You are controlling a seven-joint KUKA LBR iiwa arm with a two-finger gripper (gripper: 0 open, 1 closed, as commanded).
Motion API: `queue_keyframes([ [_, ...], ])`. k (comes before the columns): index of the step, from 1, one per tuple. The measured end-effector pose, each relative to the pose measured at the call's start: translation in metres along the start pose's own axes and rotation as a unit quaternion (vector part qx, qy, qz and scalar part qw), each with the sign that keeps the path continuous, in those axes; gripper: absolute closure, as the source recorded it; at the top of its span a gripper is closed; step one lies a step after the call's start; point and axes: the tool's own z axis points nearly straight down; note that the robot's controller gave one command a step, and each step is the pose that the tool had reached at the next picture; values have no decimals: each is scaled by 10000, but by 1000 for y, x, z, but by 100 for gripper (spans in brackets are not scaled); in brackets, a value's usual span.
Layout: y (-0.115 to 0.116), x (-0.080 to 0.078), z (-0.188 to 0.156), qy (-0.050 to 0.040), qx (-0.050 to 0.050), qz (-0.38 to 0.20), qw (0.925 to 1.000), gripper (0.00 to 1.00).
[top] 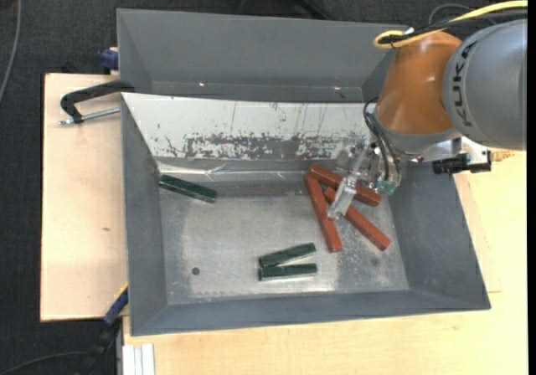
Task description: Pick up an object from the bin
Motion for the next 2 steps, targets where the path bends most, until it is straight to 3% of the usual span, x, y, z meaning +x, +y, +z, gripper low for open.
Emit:
queue_keyframes([
  [1,7,-1,37,13,0,480,9988,0],
  [2,41,6,42,-15,-5,560,9984,100],
])
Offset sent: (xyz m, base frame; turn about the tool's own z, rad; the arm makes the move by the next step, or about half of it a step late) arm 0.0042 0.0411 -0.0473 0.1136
